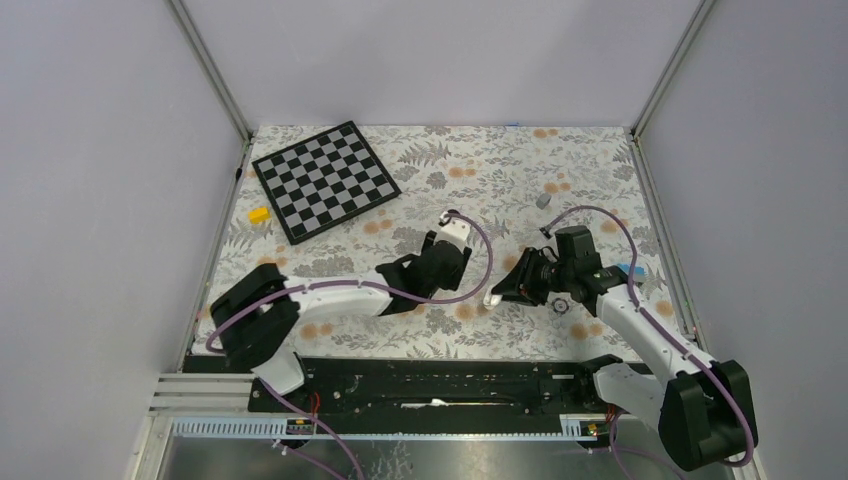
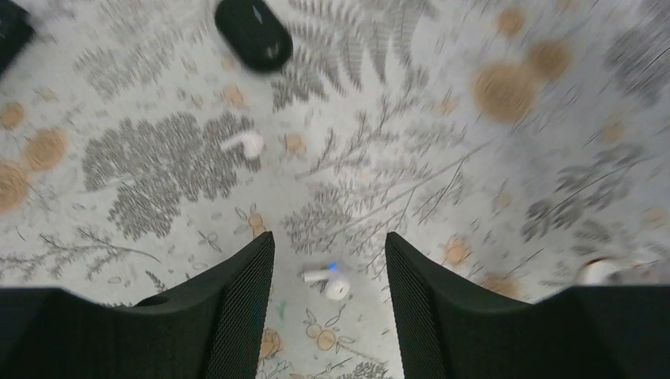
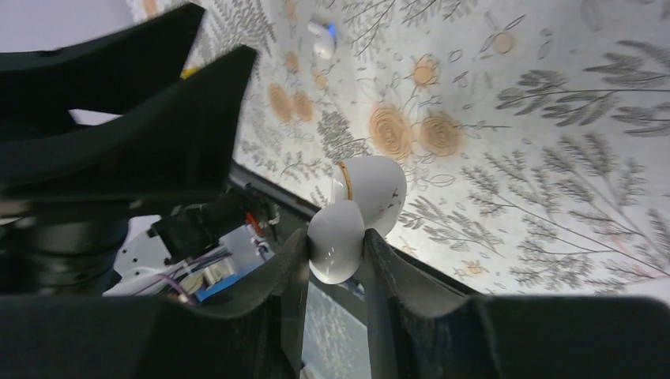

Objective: Insert the wireless bluetooth earbuds into the charging case
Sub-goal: Pick up the earbud from the center of the board.

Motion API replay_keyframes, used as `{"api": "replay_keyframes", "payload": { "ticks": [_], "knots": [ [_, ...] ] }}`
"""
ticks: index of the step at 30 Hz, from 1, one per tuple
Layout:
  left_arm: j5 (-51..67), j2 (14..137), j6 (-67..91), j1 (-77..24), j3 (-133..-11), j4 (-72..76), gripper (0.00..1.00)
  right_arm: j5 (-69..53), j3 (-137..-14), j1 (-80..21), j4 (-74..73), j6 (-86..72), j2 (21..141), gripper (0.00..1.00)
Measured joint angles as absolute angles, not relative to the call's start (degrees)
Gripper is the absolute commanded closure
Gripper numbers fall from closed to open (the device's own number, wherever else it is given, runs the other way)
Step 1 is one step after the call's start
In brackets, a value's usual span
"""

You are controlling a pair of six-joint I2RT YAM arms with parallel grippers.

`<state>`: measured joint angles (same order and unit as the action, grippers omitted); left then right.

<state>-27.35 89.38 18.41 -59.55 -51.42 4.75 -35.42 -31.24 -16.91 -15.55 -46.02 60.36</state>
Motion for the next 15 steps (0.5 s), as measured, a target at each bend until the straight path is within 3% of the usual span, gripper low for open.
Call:
{"api": "replay_keyframes", "payload": {
  "ticks": [7, 15],
  "knots": [
    [-22.41, 98.06, 18.02, -58.72, -53.78, -1.1, 0.49, -29.02, -35.42, -16.08, -23.9, -39.55, 58.04, 1.0],
    [-18.35, 99.94, 17.8, -57.1, -55.48, -3.66, 0.56, -27.99, -35.46, -16.01, -26.72, -37.17, 58.19, 1.0]
  ]
}}
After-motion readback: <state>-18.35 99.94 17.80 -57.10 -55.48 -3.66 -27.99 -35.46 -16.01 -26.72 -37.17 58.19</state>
